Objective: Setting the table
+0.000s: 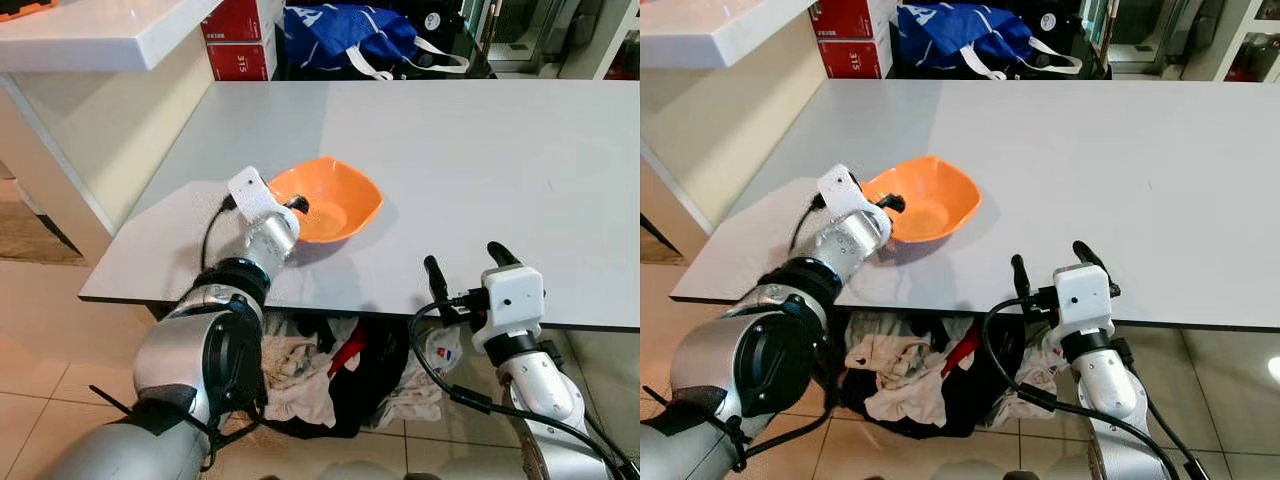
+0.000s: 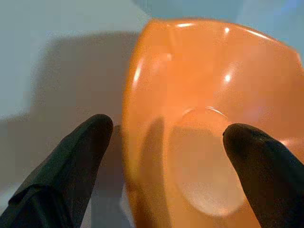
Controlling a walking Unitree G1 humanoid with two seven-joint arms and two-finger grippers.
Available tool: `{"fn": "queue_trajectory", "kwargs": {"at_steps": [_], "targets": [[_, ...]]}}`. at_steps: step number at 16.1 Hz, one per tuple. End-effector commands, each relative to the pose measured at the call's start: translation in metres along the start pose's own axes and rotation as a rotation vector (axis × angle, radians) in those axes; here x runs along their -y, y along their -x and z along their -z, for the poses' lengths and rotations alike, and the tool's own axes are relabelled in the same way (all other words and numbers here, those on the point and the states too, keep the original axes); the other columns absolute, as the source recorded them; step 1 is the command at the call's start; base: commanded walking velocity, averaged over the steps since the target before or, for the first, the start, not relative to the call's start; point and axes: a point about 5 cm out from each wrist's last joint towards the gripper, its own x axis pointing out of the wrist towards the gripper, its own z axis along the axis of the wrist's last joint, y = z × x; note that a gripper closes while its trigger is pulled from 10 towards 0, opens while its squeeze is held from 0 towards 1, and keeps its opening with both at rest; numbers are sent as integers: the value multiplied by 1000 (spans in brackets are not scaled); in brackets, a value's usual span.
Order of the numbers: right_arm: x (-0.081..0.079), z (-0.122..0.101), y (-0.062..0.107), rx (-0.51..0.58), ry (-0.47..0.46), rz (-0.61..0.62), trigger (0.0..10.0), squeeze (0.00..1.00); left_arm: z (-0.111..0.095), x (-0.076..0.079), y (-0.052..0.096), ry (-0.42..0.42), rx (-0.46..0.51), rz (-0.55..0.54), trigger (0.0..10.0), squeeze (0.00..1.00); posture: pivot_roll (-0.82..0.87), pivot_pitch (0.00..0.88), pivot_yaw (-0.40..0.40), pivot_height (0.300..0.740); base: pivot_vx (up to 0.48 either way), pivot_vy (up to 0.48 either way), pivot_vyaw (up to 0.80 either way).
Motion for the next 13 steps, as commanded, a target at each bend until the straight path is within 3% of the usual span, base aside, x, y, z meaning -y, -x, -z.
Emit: {"fn": "queue_trajectory", "kwargs": {"at_steps": [1,4,6,8,11,13], "targets": [[-4,-3,-3,15,0,-19,10000,0,-4,-5,0,-41,2,-36,10000,0,-232,0,95,740,0,0,0],[-7,-1,-6,12,-8,-29,10000,0,3,-21,-2,-87,-27,-85,10000,0,-216,0,89,740,0,0,0],[-8,-1,-7,11,-8,-31,10000,0,-2,-23,-1,-103,-1,-82,10000,0,-212,0,87,740,0,0,0],[-8,0,-8,13,-8,-34,10000,0,-15,-23,3,-139,68,-68,10000,0,-204,0,84,740,0,0,0],[-10,1,-12,16,-12,-46,10000,0,-47,-24,21,-227,257,-28,10000,0,-177,0,73,740,0,0,0],[-12,0,-15,22,-13,-54,10000,0,-60,-14,34,-194,356,95,10000,0,-165,0,70,740,0,0,0]]}}
